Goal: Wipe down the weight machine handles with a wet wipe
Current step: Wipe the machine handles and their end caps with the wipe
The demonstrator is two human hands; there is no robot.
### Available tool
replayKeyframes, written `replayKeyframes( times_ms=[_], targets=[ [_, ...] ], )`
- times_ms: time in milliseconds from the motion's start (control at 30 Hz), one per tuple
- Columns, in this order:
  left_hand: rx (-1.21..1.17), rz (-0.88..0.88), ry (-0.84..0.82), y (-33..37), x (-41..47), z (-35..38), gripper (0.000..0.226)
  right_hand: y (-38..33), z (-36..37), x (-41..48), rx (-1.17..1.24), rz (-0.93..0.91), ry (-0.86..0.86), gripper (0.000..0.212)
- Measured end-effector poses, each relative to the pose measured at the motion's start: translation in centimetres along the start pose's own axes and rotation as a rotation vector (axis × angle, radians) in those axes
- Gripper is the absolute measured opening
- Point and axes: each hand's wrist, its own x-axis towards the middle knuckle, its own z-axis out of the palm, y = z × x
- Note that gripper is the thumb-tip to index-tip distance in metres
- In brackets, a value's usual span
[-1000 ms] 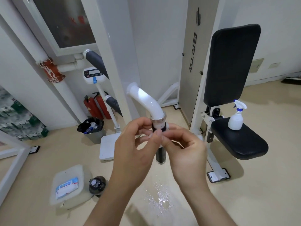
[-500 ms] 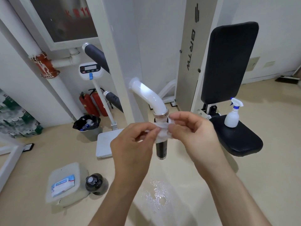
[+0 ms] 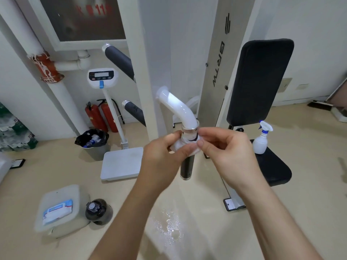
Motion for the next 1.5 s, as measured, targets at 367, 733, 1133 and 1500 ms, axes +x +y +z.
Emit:
replayKeyframes(
  times_ms=[367, 733, 1133, 1500],
  targets=[
    [0.059, 0.043, 0.268, 0.5, -1.4, 1.8, 0.007, 1.0, 0.4, 0.8, -0.249, -0.141, 0.017, 0.025],
    [0.137, 0.052, 0.323, 1.1, -1.2, 2.9, 0.009, 0.6, -0.4, 1.5, -0.023, -0.076, -0.065, 0.034],
    [0.14, 0.018, 0.302, 1.9, -0.4, 2.5, 0.008, 1.3, -1.5, 0.8, 0.105, -0.035, -0.201, 0.036],
    [0.282, 0.045, 0.248, 0.0, -0.8, 3.0, 0.039, 3.1, -0.6, 1.4, 0.079, -0.005, 0.007, 0.037]
  ],
)
